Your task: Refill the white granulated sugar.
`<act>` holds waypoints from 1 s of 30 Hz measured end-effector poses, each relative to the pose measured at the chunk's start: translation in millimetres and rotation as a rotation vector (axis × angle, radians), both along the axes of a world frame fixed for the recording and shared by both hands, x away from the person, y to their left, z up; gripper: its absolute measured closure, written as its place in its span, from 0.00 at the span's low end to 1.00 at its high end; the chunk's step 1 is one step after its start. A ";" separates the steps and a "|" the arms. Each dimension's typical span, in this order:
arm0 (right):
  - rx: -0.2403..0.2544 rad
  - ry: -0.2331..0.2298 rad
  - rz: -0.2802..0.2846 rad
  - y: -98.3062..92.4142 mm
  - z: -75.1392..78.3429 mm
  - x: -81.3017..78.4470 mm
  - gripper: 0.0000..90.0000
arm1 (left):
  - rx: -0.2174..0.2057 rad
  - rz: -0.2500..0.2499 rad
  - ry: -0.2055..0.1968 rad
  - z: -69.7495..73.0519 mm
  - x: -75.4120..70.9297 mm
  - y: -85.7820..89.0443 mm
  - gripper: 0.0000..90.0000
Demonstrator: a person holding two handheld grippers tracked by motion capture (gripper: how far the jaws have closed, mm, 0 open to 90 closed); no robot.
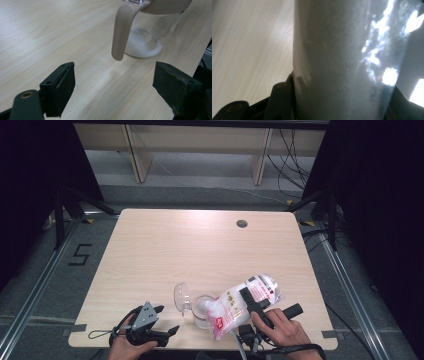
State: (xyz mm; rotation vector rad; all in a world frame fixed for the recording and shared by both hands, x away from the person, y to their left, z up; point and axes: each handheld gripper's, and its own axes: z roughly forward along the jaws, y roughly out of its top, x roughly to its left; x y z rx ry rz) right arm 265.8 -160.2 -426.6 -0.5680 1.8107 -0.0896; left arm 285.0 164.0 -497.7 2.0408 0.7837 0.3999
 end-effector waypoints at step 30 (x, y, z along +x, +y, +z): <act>0.006 -0.004 -0.010 -2.9 4.5 -1.5 0.60 | 0.000 0.005 -0.009 0.2 -0.1 0.0 0.20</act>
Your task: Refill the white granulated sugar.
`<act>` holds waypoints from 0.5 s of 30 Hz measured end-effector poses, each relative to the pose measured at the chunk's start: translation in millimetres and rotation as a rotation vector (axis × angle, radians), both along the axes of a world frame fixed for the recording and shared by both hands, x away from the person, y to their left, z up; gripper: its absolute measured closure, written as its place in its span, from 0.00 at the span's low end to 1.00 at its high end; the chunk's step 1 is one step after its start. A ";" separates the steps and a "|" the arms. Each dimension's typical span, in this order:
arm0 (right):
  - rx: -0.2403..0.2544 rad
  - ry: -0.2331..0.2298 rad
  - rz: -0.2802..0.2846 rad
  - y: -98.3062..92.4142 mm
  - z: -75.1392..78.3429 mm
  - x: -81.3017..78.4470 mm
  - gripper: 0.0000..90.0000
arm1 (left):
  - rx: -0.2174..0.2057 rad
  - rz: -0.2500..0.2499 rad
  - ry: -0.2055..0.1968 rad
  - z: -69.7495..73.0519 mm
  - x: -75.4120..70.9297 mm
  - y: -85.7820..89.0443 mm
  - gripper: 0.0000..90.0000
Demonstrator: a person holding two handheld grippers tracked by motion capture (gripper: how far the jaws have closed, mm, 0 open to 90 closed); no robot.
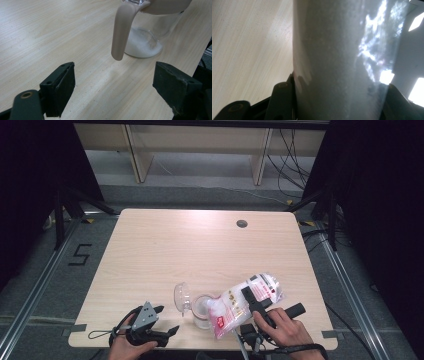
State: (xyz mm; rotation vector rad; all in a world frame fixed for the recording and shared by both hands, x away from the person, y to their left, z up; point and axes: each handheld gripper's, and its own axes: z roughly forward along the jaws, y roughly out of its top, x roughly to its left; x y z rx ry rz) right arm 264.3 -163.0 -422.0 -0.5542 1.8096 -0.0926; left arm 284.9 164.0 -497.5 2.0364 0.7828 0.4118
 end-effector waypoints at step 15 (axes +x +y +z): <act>0.006 0.004 0.003 -1.5 1.5 -1.4 0.61 | 0.020 -0.018 -0.017 1.0 1.3 1.3 0.20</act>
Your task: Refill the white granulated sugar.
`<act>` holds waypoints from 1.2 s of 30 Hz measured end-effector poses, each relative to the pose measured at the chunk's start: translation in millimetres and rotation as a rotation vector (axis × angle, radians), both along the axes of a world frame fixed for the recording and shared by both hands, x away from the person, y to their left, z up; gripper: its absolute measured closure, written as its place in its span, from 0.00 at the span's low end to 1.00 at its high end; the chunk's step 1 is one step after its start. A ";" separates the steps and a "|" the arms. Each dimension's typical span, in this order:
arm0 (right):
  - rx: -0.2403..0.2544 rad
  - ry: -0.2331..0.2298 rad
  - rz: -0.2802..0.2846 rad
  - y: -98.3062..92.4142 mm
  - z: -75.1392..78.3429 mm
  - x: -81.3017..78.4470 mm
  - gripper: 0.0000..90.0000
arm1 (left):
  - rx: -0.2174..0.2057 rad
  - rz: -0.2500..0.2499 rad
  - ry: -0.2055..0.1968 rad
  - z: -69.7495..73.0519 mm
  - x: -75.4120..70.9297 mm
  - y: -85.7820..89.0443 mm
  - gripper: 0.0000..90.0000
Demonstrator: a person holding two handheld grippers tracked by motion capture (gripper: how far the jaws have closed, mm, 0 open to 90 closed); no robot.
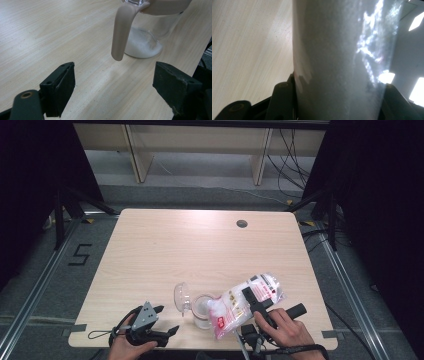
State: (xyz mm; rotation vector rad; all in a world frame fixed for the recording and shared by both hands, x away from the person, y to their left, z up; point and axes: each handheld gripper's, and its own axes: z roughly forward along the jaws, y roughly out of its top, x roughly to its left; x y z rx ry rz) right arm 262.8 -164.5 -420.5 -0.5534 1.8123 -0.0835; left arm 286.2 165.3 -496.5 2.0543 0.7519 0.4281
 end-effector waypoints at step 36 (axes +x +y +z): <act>0.017 0.014 -0.008 -3.2 0.8 -0.7 0.63 | -0.001 -0.006 0.003 0.2 -0.3 -0.3 0.20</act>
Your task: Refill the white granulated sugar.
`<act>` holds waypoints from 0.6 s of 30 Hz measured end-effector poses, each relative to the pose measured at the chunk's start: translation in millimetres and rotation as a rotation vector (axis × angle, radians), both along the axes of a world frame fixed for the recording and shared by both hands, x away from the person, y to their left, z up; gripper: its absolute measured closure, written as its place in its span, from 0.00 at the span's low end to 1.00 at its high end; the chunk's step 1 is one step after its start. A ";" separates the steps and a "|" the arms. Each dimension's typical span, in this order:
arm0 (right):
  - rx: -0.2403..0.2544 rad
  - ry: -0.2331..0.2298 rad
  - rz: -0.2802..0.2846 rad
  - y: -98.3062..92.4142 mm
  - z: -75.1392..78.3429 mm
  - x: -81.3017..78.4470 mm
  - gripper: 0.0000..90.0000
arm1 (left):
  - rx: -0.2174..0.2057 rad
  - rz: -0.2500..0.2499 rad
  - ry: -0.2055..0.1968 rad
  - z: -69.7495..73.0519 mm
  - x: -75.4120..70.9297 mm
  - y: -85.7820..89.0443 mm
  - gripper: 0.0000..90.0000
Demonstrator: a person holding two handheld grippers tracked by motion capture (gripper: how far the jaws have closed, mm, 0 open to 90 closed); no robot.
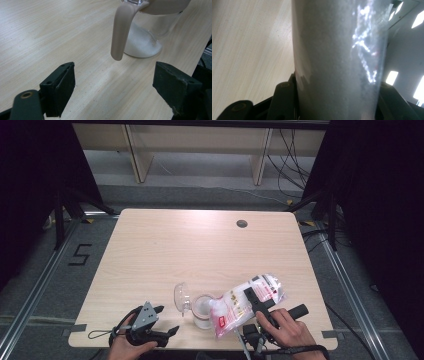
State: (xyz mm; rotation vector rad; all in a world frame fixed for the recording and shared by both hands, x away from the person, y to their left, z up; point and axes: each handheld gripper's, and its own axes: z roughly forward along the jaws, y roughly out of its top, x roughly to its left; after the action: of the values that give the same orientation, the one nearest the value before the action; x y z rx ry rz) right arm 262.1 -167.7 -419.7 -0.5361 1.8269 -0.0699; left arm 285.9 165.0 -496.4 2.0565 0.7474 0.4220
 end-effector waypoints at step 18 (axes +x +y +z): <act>0.021 0.002 0.012 5.8 3.4 0.2 0.64 | -0.003 -0.005 0.008 -0.6 0.3 -0.3 0.20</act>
State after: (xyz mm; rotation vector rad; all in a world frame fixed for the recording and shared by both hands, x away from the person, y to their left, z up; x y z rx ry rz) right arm 262.3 -161.9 -416.3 -0.5320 1.8241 -0.0422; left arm 286.2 164.7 -496.9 2.0579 0.7469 0.4090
